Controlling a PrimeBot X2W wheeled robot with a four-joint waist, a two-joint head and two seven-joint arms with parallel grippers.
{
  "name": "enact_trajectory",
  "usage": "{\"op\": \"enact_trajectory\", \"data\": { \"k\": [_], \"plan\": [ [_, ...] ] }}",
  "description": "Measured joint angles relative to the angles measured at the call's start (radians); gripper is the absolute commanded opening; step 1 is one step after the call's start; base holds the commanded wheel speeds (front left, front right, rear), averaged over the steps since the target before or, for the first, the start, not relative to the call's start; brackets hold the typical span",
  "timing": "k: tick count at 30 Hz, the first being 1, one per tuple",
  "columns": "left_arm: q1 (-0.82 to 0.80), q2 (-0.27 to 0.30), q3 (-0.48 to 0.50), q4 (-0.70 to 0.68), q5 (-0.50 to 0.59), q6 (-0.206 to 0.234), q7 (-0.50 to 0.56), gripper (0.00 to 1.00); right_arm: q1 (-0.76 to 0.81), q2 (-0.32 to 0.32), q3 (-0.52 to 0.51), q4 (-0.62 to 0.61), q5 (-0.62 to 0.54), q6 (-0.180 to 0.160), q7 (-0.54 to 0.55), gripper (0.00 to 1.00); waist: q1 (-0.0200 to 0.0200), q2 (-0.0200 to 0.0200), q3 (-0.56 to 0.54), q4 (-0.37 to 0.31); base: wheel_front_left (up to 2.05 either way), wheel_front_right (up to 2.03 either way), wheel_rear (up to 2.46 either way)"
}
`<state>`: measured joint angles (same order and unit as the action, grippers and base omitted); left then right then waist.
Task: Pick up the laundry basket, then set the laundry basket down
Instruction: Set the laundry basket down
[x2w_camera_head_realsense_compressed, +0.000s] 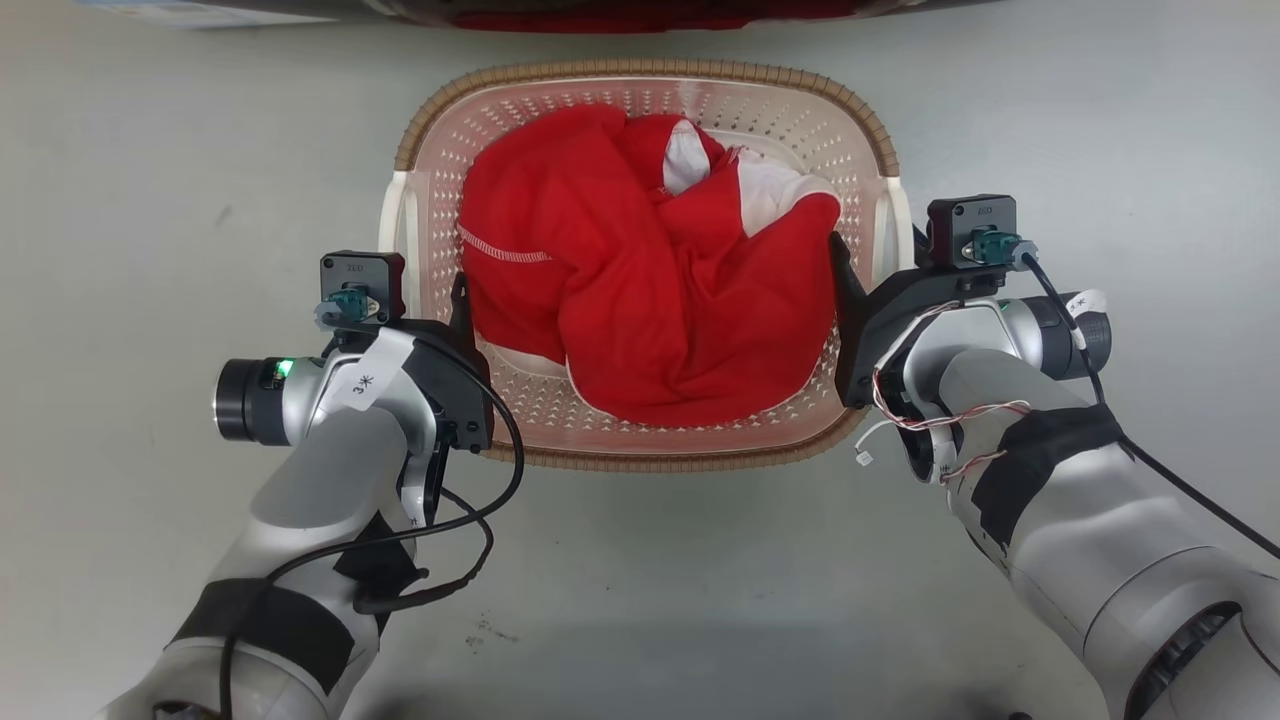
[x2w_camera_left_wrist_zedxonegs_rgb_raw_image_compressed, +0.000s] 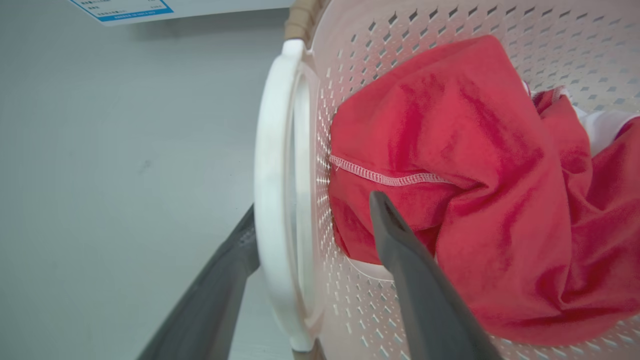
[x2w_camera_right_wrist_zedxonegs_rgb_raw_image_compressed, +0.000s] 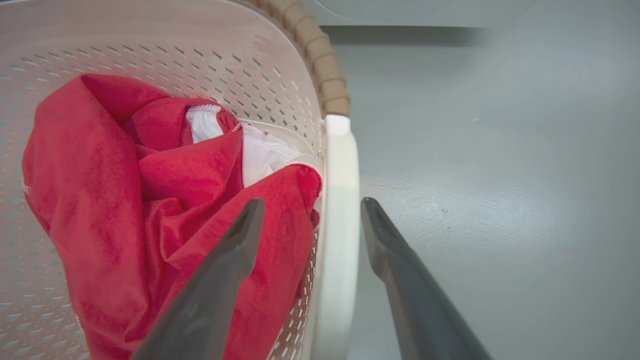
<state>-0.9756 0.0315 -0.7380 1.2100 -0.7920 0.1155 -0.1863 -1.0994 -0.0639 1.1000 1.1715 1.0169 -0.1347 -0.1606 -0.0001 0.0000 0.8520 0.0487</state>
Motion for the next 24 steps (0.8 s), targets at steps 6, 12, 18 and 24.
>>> {"op": "enact_trajectory", "data": {
  "k": [6, 12, 18, 24],
  "plan": [
    [0.002, 0.0, 0.003, 0.011, -0.002, -0.001, -0.011, 1.0, 0.003, 0.0, -0.002, 0.01, 0.004, 0.0, -0.009, 1.0, 0.0, 0.0, -0.036, -0.004, 0.0, 0.0, 0.0],
    [0.031, -0.001, 0.016, 0.014, -0.01, -0.011, -0.028, 1.0, 0.008, 0.0, -0.002, 0.028, 0.004, 0.0, -0.028, 1.0, 0.0, 0.0, -0.088, -0.009, 0.0, 0.0, 0.0],
    [0.053, 0.0, 0.03, 0.01, -0.021, -0.029, -0.053, 1.0, 0.032, 0.001, -0.006, 0.027, 0.004, 0.0, -0.062, 1.0, 0.0001, -0.0001, -0.159, -0.014, 0.0, 0.0, 0.0],
    [0.099, 0.0, 0.03, -0.009, -0.016, -0.046, -0.063, 1.0, 0.06, 0.001, -0.016, 0.011, 0.005, 0.004, -0.085, 1.0, 0.0, -0.0001, -0.24, -0.019, 0.0, 0.0, 0.0]
  ]
}}
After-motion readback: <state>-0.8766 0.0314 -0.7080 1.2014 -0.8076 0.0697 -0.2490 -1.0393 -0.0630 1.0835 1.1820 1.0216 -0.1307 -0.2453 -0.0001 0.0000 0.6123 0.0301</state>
